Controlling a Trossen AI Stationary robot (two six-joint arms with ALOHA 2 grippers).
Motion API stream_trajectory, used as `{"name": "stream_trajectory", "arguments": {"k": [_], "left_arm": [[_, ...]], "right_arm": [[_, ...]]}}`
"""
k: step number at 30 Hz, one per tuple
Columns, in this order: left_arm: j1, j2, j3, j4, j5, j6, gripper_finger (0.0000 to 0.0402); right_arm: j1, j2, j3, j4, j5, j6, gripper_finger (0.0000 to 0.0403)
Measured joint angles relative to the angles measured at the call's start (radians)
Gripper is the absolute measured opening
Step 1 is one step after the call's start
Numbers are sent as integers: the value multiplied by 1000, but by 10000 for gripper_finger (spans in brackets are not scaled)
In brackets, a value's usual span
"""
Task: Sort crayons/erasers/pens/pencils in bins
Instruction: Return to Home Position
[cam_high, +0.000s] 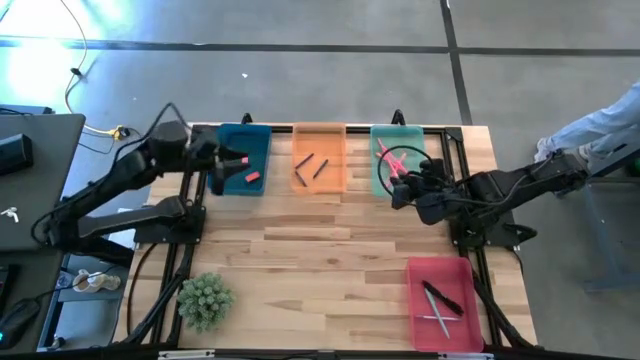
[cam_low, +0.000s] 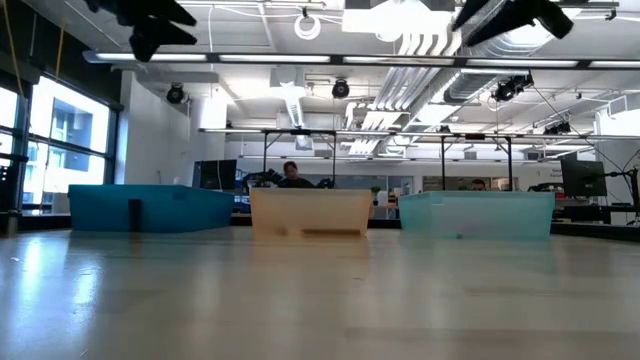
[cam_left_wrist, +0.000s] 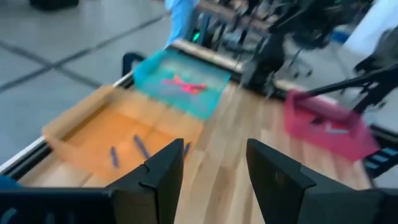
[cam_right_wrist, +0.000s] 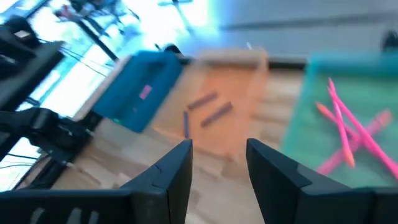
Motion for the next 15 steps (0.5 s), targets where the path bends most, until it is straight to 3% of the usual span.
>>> {"name": "stream_trajectory", "arguments": {"k": [9,15], "left_arm": [[-67,-274,-279,219,-2,-185,161],[-106,-417,-471,352,-2,-287,161]], "right_arm": [[-77,0,0,373,18,-542,144],[-138,0,0,484,10,-635,144]]}}
